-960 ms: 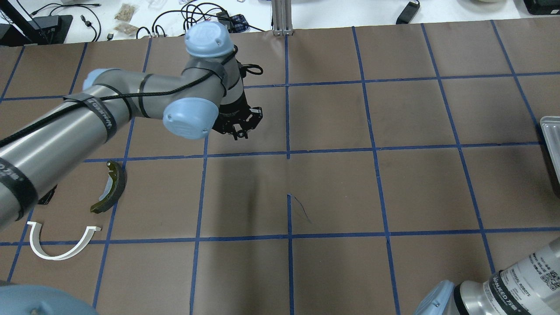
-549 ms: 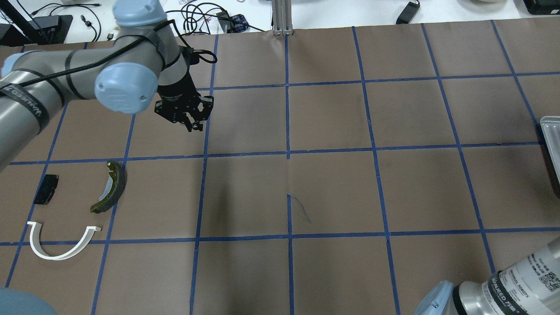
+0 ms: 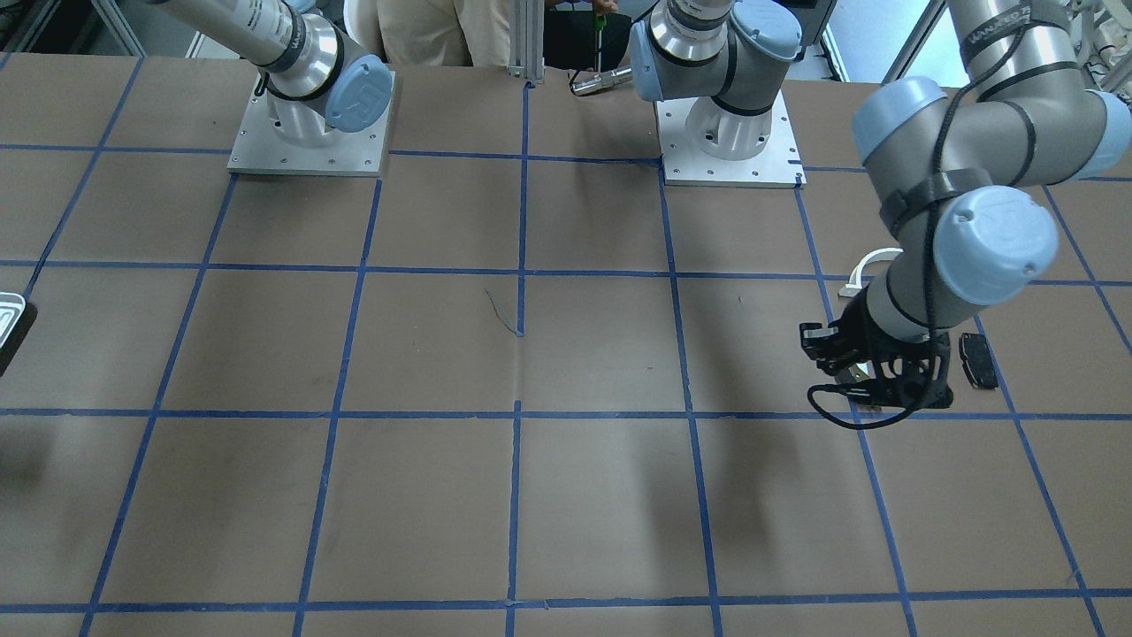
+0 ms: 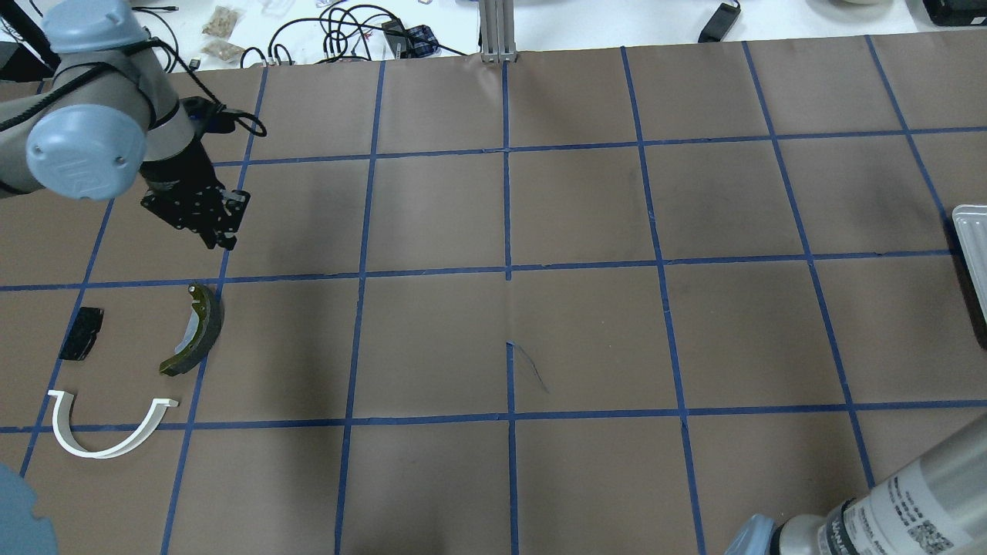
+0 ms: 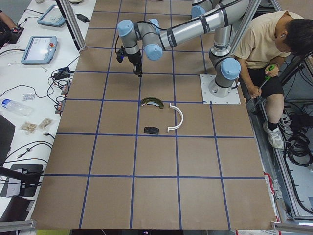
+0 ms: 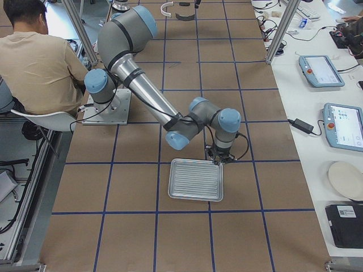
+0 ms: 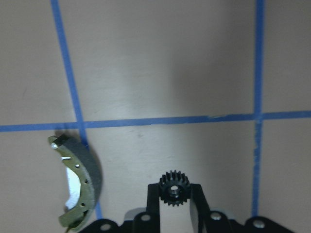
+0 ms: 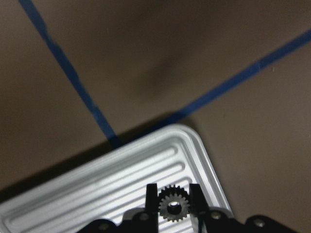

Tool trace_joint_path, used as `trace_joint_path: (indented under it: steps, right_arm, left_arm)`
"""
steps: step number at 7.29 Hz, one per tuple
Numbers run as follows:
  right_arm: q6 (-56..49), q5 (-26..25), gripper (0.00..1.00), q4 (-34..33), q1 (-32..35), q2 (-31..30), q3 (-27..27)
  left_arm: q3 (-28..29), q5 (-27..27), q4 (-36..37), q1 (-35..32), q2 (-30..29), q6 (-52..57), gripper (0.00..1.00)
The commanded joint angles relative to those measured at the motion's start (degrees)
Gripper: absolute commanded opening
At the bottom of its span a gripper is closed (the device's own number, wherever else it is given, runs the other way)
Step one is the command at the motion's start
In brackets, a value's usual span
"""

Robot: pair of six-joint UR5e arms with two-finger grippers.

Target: Place bearing gear from tray to pile

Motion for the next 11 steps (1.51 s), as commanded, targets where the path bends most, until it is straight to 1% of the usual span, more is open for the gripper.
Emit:
trace_joint_path:
  steps: [1, 2, 3, 4, 5, 6, 7, 8, 9, 10, 11]
  right_arm:
    - [23.38, 1.06, 0.0, 0.56, 10.9, -5.19, 5.93]
    - [34.55, 1.07, 0.0, 0.57, 15.47, -6.52, 7.43]
    - [43.27, 1.59, 0.0, 1.09, 20.13, -8.01, 7.97]
    - [54.85, 1.94, 0.0, 1.62, 26.26, -9.51, 8.84]
    - [65.23, 1.94, 0.0, 1.53, 33.2, -10.48, 9.37]
    - [77.52, 2.03, 0.0, 1.62, 40.23, -10.75, 9.47]
    - [90.17, 2.12, 0.0, 1.53, 47.43, -10.14, 9.55]
    - [101.61, 2.64, 0.0, 1.27, 53.42, -8.14, 9.47]
    - [109.03, 3.26, 0.0, 0.83, 57.66, -6.11, 9.47]
    - [113.54, 3.35, 0.0, 0.83, 61.01, -4.53, 9.47]
    - [117.68, 3.61, 0.0, 0.31, 62.96, -3.9, 9.47]
  left_arm:
    - [-1.78, 0.48, 2.1, 11.36, -1.69, 12.66, 0.0]
    - [-2.66, 0.48, 3.07, 14.1, -2.39, 15.06, 0.0]
    - [-5.45, 0.4, 8.21, 16.13, -3.44, 18.13, 0.0]
    - [-9.22, 0.31, 14.87, 18.41, -4.06, 20.68, 0.0]
    - [-11.69, 0.31, 18.42, 19.13, -4.59, 21.14, 0.0]
    - [-12.15, 0.22, 18.8, 19.31, -4.68, 21.06, 0.06]
    - [-12.07, 0.22, 18.81, 19.31, -4.6, 21.23, 0.71]
    - [-11.72, 0.22, 18.81, 19.22, -4.33, 21.58, 1.0]
    - [-11.37, 0.22, 18.63, 19.22, -4.24, 21.58, 1.0]
    - [-11.37, 0.13, 18.55, 19.05, -3.81, 21.67, 1.0]
    - [-11.1, -0.04, 18.37, 18.53, -3.11, 21.59, 1.0]
